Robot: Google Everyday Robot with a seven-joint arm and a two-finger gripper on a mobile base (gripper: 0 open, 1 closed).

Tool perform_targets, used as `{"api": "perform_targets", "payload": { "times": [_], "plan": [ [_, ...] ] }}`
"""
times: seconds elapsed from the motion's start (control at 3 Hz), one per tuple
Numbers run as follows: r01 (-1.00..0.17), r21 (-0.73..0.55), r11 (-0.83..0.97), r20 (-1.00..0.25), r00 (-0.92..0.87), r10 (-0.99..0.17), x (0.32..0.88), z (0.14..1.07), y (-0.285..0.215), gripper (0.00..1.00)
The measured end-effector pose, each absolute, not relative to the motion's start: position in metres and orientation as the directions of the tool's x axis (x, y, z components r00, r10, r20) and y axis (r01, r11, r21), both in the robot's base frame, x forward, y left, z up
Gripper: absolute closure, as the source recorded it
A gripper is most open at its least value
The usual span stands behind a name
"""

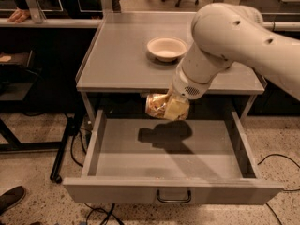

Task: Pick orange can from top drawer and place on counter

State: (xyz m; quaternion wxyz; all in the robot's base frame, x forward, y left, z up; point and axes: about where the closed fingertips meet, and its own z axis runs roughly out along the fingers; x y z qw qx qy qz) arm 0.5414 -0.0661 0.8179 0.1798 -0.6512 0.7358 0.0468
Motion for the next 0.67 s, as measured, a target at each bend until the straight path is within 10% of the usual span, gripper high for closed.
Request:
{"api": "perform_targets", "payload": {
  "times": [0.67],
  "plan": [
    [-0.944,-0.287,0.162,-0.333,-0.06,-0.941,0.569,0.898,-0.065,1.0]
  ]
}}
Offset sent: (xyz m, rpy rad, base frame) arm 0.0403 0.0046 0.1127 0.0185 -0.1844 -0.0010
